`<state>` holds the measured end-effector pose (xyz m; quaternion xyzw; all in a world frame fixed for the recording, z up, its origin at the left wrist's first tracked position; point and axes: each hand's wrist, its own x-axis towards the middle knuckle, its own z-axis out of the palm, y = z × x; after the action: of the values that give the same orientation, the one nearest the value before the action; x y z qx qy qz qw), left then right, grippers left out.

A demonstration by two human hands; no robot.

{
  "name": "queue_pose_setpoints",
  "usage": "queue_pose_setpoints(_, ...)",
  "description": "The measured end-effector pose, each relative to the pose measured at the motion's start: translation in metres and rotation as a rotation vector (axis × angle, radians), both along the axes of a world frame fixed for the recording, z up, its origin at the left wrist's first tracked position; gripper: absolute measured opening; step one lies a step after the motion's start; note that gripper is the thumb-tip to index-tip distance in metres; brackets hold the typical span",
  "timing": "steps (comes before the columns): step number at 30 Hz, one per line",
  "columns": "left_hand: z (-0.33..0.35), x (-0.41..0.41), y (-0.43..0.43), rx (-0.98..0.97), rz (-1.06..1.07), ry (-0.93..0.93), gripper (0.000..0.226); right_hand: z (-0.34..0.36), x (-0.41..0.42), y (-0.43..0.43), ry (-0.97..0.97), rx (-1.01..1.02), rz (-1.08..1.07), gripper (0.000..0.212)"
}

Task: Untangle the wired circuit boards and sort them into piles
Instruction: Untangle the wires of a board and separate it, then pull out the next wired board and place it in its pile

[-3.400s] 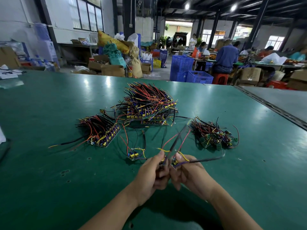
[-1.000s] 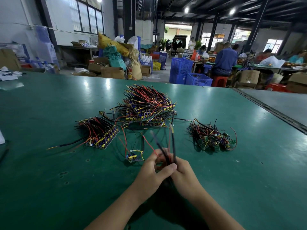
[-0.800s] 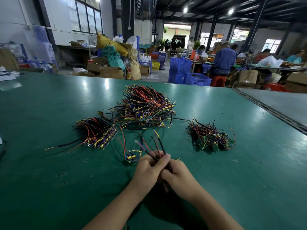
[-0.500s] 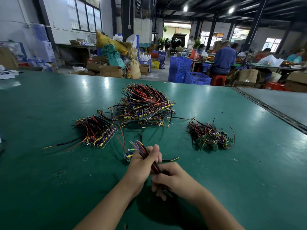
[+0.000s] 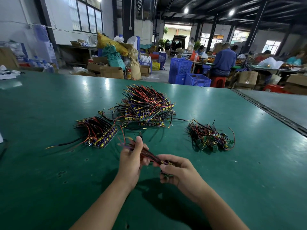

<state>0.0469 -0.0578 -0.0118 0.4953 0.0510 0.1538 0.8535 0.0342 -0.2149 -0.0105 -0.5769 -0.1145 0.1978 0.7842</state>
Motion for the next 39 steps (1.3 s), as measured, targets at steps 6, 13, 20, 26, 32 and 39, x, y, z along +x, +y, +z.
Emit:
queue_pose_setpoints(6,-0.013,0.002,0.009,0.489,0.335,-0.087,0.025,0.004,0.028,-0.021,-0.079,0.154,-0.479,0.023)
queue_pose_setpoints(13,-0.022,0.01,0.012,1.078,0.587,0.115,0.031,0.024,0.101,-0.058,-0.454,-0.694,-0.911,0.036)
queue_pose_setpoints(20,-0.022,0.009,0.02,1.118,0.596,0.448,0.055,0.006,0.123,-0.054,-0.734,-1.591,-0.664,0.014)
queue_pose_setpoints(26,-0.029,0.012,0.023,1.312,0.482,0.526,0.043,-0.01,0.111,-0.038,-0.793,-2.102,-0.478,0.042)
queue_pose_setpoints(32,-0.024,0.01,0.023,1.237,0.461,0.42,0.016,-0.015,0.098,-0.03,-0.763,-2.037,-0.431,0.044)
queue_pose_setpoints(39,-0.017,0.011,0.025,0.735,0.444,0.252,0.008,-0.004,0.066,-0.006,-0.557,-0.846,-0.719,0.028)
